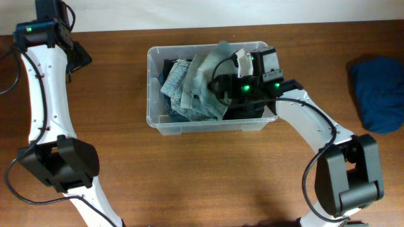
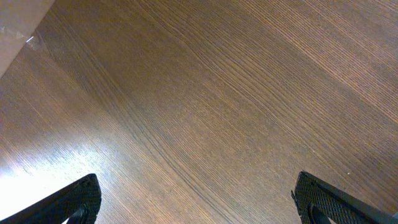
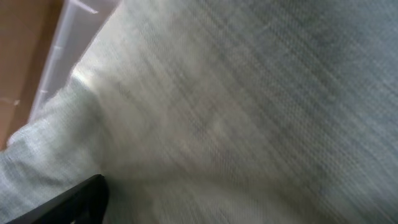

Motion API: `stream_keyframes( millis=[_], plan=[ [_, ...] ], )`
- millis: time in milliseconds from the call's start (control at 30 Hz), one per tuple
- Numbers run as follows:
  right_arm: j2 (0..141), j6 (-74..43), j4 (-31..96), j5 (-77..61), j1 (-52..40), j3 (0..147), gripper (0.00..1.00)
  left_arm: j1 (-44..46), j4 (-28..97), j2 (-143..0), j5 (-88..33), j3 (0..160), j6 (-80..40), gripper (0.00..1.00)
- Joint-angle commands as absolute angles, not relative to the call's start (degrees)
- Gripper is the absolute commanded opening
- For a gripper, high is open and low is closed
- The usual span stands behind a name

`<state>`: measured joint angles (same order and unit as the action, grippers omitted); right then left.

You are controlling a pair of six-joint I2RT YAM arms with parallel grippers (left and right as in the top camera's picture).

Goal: Pack container
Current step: 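Lower the jeans into the bin and release the right gripper, then press the light blue jeans down into the bin with the right gripper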

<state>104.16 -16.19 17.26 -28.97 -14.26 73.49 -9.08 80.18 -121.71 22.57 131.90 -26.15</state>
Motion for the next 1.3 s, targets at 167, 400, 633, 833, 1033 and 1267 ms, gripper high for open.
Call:
stream_keyframes(
  millis=[167,400,633,833,1033,1267],
  plan=[
    [104.4,-8.9,29.2,-21.7,-13.5,84.9,0.99,-9.2,80.2,-121.9,22.9,131.9,-26.1,0.99],
    [104.4,-7.7,39.2,-16.6,-13.5,94.3,0.94,-9.2,80.2,-121.9,22.9,131.9,-26.1,0.99],
    [104.4,-7.7,46.9,-12.6,-15.3,98.1,0.18,-9.2,80.2,-121.9,22.9,131.9,-26.1,0.99],
    [104.7,-7.7,48.6,-7.3,-21.7,98.0,0.04,-9.2,80.2,-121.9,22.9,131.9,-26.1,0.99],
    [108.0,-8.0,48.7,-1.8,-28.6,98.0,0.04,-9.2,80.2,-121.9,22.9,131.9,-26.1,0.99],
    [117.3,-11.4,49.9,-1.5,-29.6,97.7,0.04,-9.2,80.2,-121.9,22.9,131.9,-26.1,0.99]
  ],
)
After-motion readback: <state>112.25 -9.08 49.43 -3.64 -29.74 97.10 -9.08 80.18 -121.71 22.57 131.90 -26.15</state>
